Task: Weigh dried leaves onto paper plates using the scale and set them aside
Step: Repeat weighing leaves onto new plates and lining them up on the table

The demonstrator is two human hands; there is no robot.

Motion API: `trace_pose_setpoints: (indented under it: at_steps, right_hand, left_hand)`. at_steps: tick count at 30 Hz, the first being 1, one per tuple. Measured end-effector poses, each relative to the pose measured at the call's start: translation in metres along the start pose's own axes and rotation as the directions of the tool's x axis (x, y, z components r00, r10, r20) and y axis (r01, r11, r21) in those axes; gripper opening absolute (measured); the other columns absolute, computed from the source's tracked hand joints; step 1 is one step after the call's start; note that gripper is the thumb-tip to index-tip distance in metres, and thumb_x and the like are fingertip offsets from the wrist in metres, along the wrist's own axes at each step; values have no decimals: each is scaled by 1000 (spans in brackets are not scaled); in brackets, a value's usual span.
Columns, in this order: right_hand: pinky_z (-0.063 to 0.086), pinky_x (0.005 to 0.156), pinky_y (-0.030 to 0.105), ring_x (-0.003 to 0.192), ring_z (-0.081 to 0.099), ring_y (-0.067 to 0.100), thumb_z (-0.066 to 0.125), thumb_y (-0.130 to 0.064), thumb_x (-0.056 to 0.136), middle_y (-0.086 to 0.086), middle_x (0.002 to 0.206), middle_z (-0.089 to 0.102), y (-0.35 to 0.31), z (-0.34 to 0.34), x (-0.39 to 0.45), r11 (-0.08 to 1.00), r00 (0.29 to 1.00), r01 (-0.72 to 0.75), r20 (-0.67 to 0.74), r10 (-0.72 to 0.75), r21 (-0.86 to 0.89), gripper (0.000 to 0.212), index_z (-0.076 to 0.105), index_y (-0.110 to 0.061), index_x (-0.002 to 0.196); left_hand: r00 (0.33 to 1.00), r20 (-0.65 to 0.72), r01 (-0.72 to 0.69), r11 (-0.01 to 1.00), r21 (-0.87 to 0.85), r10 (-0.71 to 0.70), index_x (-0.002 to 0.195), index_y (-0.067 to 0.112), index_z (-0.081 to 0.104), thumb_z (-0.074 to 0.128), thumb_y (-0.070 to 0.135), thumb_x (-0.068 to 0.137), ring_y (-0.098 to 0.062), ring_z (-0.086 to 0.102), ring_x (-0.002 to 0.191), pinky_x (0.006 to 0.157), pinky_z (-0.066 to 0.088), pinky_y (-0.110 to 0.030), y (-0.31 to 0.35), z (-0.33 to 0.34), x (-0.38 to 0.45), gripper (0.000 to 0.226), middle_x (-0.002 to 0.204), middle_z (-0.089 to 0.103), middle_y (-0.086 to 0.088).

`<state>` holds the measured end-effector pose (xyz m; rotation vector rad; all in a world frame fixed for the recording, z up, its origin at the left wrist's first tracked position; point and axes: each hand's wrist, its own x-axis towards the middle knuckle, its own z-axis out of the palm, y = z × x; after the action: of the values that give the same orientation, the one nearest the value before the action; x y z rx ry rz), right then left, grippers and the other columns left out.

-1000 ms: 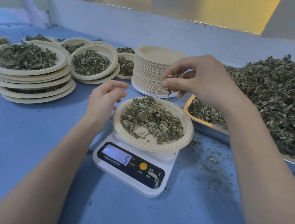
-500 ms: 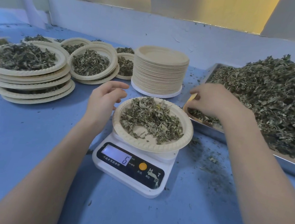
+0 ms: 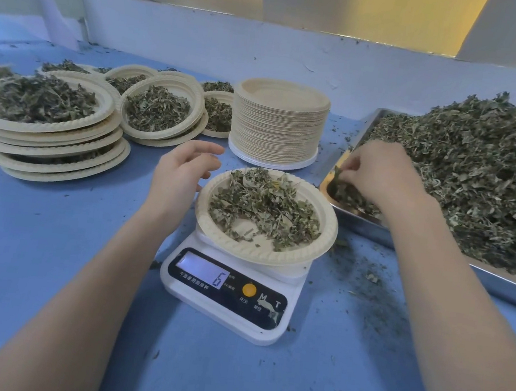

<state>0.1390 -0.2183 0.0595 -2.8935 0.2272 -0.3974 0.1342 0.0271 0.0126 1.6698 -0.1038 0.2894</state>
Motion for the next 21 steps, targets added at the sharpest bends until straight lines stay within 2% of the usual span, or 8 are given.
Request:
trace_pose_setpoints:
  at_steps: [4,6,8,10,11,13,16,21]
  right_hand:
    - [43,84,28,99,61,25,65,-20,88,10,104,70,-3,-11,0,994,988,74,-138,-63,75,16,74,-17,101]
    - [38,76,20,79,62,14,65,-22,89,5,94,71,-5,-15,0,983,984,99,-160,-74,156,16,74,-18,101]
    - [38,67,15,52,54,-1,67,-24,88,-6,74,65,-8,-21,-2,951,983,128,-162,-84,283,11,74,-21,96]
    - [41,52,9,42,55,-4,71,-23,84,-12,66,64,-14,-31,-9,851,988,152,-108,-113,503,3,71,-26,85]
    - [42,48,8,44,58,-3,73,-21,82,-11,64,67,-18,-36,-15,779,986,157,-55,-157,606,6,71,-26,82]
    - [48,51,12,60,67,3,76,-21,79,-8,71,73,-24,-43,-22,678,956,161,57,-287,717,9,72,-26,85]
    - [52,55,14,73,69,4,77,-25,77,-7,84,74,-28,-45,-23,720,927,207,101,-360,663,21,73,-27,98]
    - [51,55,14,66,68,7,74,-13,81,-3,75,73,-26,-42,-20,737,954,212,28,-299,642,14,74,-19,94]
  left_hand:
    - [1000,-4,3,1000,-1,-3,100,16,68,54,10,88,-12,52,78,63,42,-21,0,0,0,20,94,60,-1]
    - [1000,-5,2,1000,0,-2,100,17,68,54,11,88,-11,53,78,64,42,-21,0,0,0,20,94,60,0]
    - [1000,-7,1,1000,1,-1,100,17,68,54,11,88,-12,53,79,64,42,-22,0,0,0,20,93,60,1]
    - [1000,-7,0,1000,0,0,99,17,68,54,10,88,-12,53,79,65,42,-22,0,-1,1,20,93,60,0]
    - [1000,-7,0,1000,0,0,99,18,68,54,10,88,-12,53,79,65,42,-22,0,-1,1,20,93,60,0]
    - [1000,-6,2,1000,0,-2,99,18,68,54,11,88,-12,53,79,65,42,-22,-1,0,1,20,93,60,1]
    - [1000,-4,3,1000,-1,-3,99,19,68,54,11,88,-13,53,80,65,42,-23,-1,0,0,19,92,61,2]
    - [1000,-3,1,1000,-6,-1,99,18,68,53,11,88,-13,53,80,65,42,-22,-1,-1,1,20,93,60,2]
